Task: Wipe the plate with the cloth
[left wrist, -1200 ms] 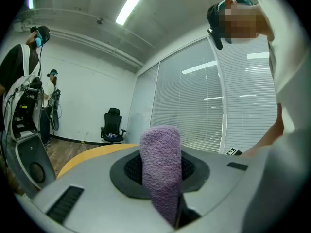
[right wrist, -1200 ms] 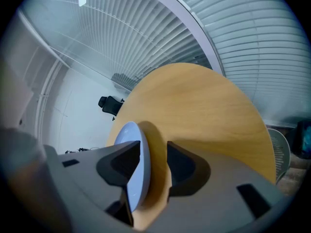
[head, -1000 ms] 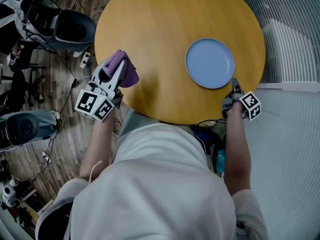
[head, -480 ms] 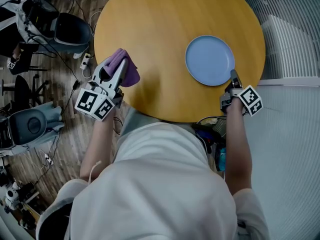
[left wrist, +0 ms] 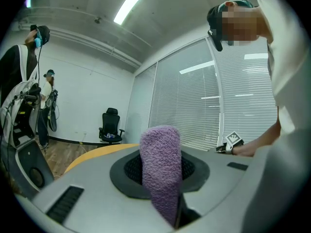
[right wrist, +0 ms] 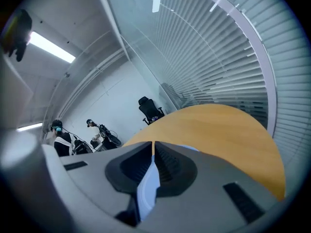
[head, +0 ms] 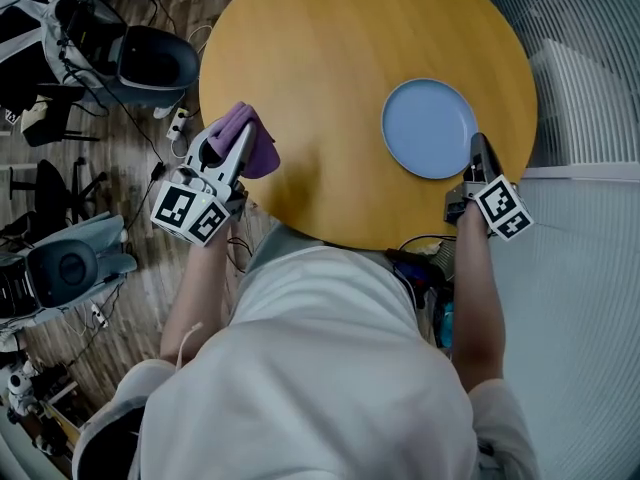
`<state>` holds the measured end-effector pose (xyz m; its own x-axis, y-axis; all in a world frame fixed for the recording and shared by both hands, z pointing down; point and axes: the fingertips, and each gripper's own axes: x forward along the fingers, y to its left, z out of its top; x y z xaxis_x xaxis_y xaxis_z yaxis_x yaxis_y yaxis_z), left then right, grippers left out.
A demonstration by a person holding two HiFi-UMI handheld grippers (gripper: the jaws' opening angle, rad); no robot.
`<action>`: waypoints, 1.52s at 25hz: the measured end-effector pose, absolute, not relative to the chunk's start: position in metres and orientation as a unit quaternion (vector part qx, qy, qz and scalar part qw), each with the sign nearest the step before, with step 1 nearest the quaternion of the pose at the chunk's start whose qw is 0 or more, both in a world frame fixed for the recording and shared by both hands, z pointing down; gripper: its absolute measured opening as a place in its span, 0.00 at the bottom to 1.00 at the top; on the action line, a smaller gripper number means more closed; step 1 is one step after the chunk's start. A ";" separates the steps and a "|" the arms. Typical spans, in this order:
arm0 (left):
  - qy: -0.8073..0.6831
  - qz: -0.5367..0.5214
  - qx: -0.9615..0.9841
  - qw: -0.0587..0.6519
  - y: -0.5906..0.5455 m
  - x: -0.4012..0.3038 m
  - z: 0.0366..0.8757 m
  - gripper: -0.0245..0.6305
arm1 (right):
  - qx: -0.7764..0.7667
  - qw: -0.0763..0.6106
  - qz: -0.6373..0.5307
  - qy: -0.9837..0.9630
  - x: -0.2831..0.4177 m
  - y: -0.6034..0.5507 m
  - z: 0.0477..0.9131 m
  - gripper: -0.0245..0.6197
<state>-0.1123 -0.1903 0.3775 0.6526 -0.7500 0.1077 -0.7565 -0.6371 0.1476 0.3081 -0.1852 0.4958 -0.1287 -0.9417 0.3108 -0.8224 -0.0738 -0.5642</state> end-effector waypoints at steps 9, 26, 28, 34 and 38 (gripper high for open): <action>-0.420 0.015 0.903 0.089 -0.186 -0.123 0.380 0.16 | -0.640 0.066 -0.210 0.736 0.275 -0.175 0.430 0.09; -0.419 0.000 0.907 0.042 -0.188 -0.123 0.360 0.16 | -0.621 0.100 -0.033 0.777 0.243 -0.148 0.317 0.08; -0.418 -0.005 0.908 0.035 -0.183 -0.124 0.355 0.16 | -0.616 0.093 -0.021 0.782 0.237 -0.142 0.312 0.08; -0.416 -0.016 0.909 0.018 -0.172 -0.132 0.336 0.16 | -0.613 0.076 -0.009 0.786 0.219 -0.129 0.299 0.07; -0.415 -0.016 0.909 0.014 -0.169 -0.131 0.337 0.16 | -0.611 0.076 -0.007 0.788 0.215 -0.126 0.300 0.07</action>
<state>-0.1312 -0.1686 0.3368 0.6546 -0.7558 -0.0185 -0.7549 -0.6547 0.0385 0.2150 -0.1261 0.3000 -0.2417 -0.9640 -0.1109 -0.9619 0.2531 -0.1030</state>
